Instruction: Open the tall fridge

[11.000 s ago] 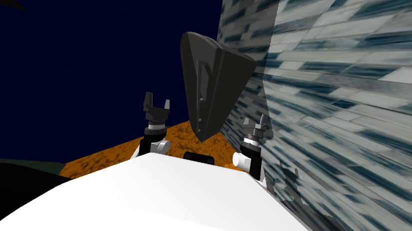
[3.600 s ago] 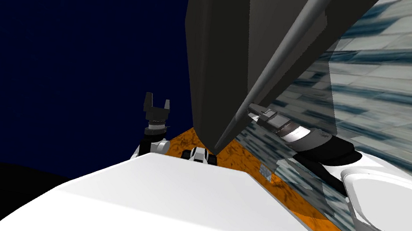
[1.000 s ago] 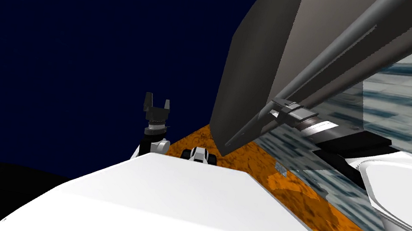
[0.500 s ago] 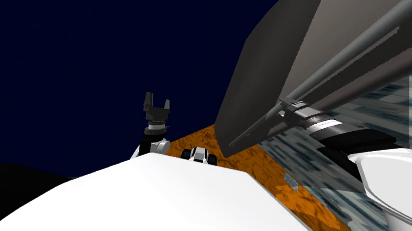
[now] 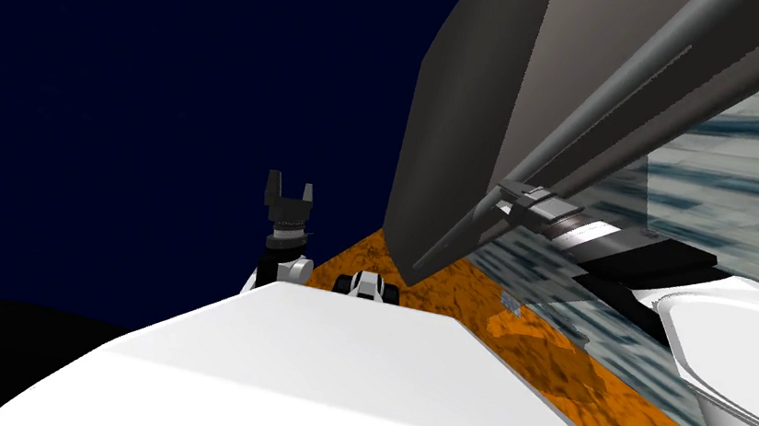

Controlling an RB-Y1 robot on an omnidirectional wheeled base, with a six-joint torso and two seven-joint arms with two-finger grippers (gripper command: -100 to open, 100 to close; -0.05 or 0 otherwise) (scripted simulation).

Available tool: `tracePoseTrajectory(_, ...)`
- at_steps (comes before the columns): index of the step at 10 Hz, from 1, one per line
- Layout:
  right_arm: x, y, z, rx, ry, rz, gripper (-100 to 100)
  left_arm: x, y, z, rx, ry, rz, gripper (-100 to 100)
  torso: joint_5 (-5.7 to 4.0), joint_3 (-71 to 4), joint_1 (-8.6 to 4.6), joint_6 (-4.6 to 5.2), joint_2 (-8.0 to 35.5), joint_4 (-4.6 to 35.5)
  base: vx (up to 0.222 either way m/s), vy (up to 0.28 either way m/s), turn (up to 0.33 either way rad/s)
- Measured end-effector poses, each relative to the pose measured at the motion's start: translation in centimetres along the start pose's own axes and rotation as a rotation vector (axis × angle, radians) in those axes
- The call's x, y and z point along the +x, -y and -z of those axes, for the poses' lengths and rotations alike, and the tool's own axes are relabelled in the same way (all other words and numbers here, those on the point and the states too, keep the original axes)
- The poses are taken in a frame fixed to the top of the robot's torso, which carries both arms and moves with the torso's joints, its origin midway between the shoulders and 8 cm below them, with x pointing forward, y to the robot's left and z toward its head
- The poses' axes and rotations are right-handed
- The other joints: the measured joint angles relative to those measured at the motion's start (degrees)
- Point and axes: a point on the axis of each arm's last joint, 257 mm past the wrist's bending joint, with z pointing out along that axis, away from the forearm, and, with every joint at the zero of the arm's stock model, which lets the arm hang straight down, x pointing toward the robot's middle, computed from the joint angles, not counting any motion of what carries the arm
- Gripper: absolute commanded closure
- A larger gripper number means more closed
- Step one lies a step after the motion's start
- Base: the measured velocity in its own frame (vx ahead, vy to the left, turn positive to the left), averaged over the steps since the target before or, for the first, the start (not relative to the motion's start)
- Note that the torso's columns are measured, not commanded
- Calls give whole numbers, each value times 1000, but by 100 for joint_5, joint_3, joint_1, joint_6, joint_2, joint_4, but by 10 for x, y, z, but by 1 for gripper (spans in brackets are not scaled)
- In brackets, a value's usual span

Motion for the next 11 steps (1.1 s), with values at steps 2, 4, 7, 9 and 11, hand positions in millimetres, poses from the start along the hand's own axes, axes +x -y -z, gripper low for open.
tracePoseTrajectory(2, -15, 14, 1, 29, 34, -1, 100, 0, 0, 0, 0, 0, 0, 0, -3, 1, -15, -3, 7, 6, 66, -13, -120)
tracePoseTrajectory(4, -30, 30, 5, 64, 66, 1, 100, 0, 0, 0, 0, 0, 0, 0, -14, 17, -25, 31, 17, 11, 115, 5, -298)
tracePoseTrajectory(7, -29, 34, 6, 66, 65, 11, 100, 0, 0, 0, 0, 0, 1, 0, 8, 6, 21, -18, 18, 8, -49, 82, 125)
tracePoseTrajectory(9, -9, 15, 1, 22, 22, 14, 100, 0, 0, 0, 1, 0, 1, 0, 24, -13, 59, -33, -13, 4, -157, 209, 196)
tracePoseTrajectory(11, 11, -6, -1, -23, -20, 8, 100, 0, 0, 0, 1, 0, 1, 0, 20, -9, 22, -23, -3, 16, -180, 188, 190)
